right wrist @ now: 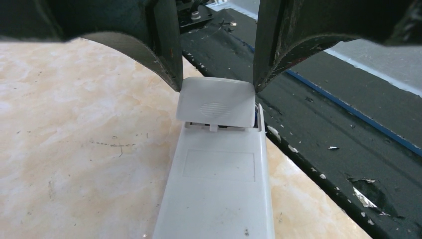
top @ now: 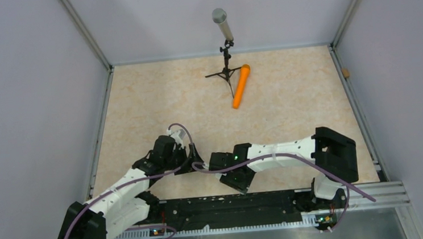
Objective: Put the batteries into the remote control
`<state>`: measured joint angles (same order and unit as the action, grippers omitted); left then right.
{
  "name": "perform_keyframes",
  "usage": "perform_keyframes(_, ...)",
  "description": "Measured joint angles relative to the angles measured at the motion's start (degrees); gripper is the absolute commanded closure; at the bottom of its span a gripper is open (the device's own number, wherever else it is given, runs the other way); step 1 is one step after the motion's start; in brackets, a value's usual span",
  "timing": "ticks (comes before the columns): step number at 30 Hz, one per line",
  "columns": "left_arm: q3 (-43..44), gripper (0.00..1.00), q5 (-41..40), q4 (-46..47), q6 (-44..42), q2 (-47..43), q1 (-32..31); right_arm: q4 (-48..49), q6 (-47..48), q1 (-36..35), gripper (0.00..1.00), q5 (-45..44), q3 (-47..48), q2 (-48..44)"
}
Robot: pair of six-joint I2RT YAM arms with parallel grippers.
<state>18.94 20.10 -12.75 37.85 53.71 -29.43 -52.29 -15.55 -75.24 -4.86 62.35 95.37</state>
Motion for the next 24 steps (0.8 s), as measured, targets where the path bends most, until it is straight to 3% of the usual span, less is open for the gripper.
perform_keyframes(24,0.00,0.16,0.02,0.02,-0.02,0.02,0.13,0.52,0.55,0.44,0.88,2.64,-0.04,0.94)
